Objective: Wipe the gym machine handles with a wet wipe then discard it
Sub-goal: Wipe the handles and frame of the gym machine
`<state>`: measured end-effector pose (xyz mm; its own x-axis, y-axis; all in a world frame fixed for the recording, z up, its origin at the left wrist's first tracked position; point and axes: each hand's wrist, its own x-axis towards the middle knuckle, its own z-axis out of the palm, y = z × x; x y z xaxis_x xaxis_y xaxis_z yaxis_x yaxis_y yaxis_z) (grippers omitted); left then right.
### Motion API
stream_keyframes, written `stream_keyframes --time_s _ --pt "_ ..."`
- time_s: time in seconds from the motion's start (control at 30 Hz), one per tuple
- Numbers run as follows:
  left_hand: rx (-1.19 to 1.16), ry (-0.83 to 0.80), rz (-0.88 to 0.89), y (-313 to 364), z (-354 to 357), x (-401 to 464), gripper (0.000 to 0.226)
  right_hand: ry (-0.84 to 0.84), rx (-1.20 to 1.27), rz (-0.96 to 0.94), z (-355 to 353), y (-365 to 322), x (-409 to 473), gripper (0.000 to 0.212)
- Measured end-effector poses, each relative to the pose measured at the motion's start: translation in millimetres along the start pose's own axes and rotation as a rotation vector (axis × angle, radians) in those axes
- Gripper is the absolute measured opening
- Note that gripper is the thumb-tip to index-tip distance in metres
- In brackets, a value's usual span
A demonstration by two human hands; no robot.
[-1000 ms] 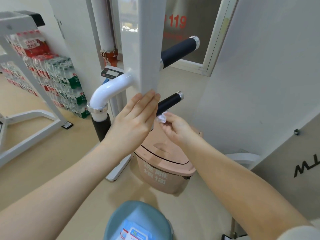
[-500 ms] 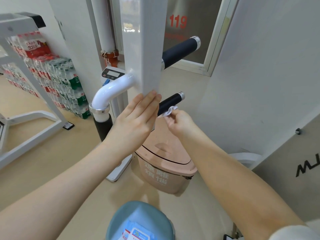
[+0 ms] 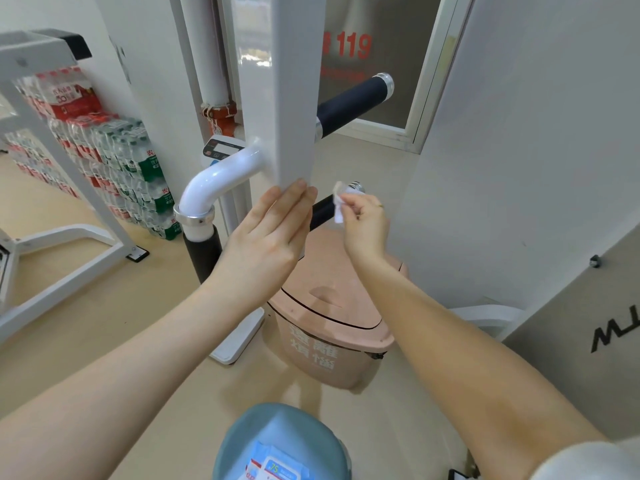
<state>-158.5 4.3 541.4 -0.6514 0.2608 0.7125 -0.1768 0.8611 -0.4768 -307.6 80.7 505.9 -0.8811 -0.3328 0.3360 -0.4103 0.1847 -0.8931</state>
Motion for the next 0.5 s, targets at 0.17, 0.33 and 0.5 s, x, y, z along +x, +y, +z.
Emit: stream_keyframes --time_s 0.17,0.33,0.5 --pt "-0.001 -0.006 0.017 0.3 -2.6 0.4 0.034 -0.218 -0.120 -0.390 4.5 -15.6 -18.5 0.022" --pt "-0.008 -0.001 0.031 1.8 -8.8 2.7 0.037 -0.154 -0.185 -0.176 -11.2 -15.7 3.1 0.023" --pt "0.013 0.051 0.079 -4.7 -24.3 21.7 0.031 0.065 0.323 0.126 -35.7 -63.8 -3.4 0.016"
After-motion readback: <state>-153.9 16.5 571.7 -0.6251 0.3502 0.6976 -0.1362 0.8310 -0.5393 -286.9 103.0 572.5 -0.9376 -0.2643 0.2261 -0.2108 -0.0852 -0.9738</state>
